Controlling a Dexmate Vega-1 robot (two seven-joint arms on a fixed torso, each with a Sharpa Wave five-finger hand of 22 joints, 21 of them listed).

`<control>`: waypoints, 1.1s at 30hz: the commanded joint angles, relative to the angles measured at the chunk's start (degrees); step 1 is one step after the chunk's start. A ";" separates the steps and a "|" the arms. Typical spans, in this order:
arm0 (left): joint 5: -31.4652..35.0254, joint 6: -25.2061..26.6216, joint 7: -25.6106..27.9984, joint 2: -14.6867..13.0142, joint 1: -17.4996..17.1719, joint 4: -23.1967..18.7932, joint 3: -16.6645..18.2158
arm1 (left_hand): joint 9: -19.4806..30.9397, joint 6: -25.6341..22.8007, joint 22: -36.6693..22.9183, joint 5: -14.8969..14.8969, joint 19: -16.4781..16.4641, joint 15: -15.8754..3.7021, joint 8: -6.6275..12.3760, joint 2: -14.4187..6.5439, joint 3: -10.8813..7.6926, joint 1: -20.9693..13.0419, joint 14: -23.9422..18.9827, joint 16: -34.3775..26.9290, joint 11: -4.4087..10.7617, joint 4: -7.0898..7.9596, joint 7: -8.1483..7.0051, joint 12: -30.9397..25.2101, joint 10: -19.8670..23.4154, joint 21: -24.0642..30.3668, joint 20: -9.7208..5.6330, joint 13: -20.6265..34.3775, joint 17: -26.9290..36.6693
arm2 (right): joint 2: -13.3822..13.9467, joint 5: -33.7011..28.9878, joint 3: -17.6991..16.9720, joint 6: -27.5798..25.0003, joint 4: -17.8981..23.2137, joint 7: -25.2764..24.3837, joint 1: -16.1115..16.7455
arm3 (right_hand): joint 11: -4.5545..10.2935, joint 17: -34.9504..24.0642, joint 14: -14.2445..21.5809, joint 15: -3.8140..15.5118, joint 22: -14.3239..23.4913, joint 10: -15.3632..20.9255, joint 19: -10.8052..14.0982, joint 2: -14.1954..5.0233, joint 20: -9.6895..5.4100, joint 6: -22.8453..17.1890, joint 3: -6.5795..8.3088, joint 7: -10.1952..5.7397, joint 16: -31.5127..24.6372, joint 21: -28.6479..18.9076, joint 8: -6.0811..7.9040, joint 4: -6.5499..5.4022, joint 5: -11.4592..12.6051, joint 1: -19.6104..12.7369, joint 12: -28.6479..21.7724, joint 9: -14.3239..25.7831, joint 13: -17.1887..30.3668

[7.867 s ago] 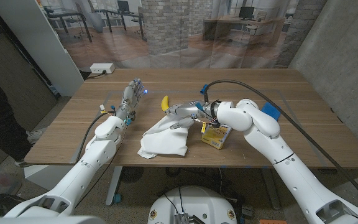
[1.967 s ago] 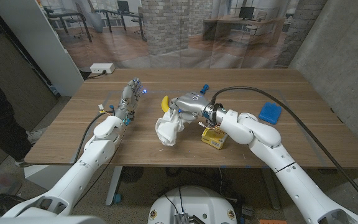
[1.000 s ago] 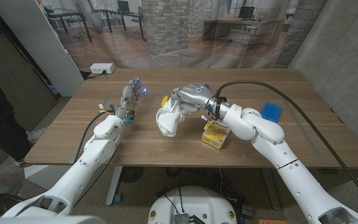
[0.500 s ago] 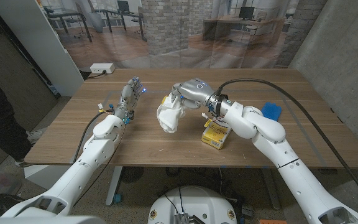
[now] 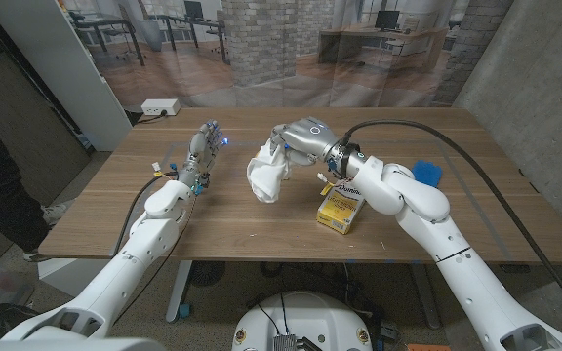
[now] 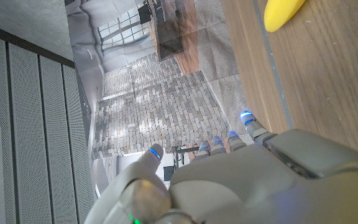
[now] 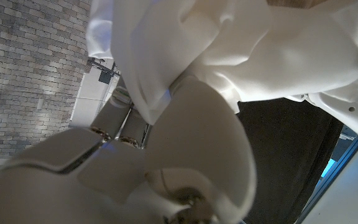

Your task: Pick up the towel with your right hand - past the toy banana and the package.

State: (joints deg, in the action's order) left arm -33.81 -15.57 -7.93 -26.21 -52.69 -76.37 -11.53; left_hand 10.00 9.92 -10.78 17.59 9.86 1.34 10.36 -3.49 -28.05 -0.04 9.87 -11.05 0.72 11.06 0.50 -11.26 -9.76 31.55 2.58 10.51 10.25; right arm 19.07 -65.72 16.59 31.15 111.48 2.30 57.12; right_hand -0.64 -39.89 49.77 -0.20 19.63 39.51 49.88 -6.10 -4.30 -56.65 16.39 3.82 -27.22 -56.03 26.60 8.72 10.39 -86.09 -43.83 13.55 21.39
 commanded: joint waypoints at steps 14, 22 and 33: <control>-0.65 0.72 -0.11 -1.95 -1.84 -2.73 0.51 | 0.14 8.41 -0.17 0.20 8.06 0.27 0.19 -6.90 0.10 -0.27 11.01 -0.06 -0.07 -0.04 -0.39 -0.17 -9.43 -0.11 0.21 0.16 0.22 | -0.87 -2.43 -1.78 -3.11 3.40 -2.54 1.78 | -0.99 -0.74 9.94 13.13 -0.61 1.24 -2.97 -1.14 -7.90 -0.74 0.33 0.34 0.86 -1.69 -0.53 -0.07 0.21 -0.96 -0.48 0.54 0.15; -1.05 1.17 -0.70 -2.51 -2.02 -2.91 0.42 | 0.14 8.45 -0.19 0.20 8.06 0.30 0.17 -6.91 0.10 -0.27 11.01 -0.05 0.02 -0.05 -0.38 -0.20 -9.37 -0.17 0.27 0.15 0.22 | -0.93 -2.88 -1.68 -3.56 3.35 -2.44 1.64 | -0.84 -1.00 10.03 13.09 -0.92 1.28 -3.27 -1.12 -7.90 -0.97 0.37 0.28 1.19 -2.28 -0.66 -0.08 0.21 -0.98 -0.52 0.65 0.16; -1.58 1.70 -4.59 -2.93 0.17 0.96 0.55 | 0.14 8.47 -0.21 0.20 8.08 0.29 0.17 -6.90 0.11 -0.27 11.04 -0.04 -0.09 -0.04 -0.42 -0.18 -9.44 -0.24 0.32 0.16 0.22 | -2.07 -5.32 -0.38 -5.42 1.86 -4.28 0.99 | -0.94 -1.30 10.10 13.06 -1.33 1.17 -3.63 -1.08 -7.88 -0.99 0.43 0.29 1.62 -3.03 -0.94 -0.10 0.20 -0.96 -0.46 0.77 0.13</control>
State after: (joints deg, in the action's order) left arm -34.84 -14.40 -9.38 -28.69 -54.08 -78.22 -11.14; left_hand 10.00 9.92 -10.78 17.59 9.86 1.34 10.36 -3.49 -28.05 -0.04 9.87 -11.05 0.72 11.06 0.50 -11.26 -9.76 31.34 2.58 10.51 10.25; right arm 17.93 -68.85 15.23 27.47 114.50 -0.26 58.61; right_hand -0.66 -41.03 49.76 -0.20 18.32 39.49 49.25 -5.96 -3.67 -56.94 16.43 4.10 -25.84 -58.57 25.94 8.68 10.26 -86.24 -43.85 14.27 21.39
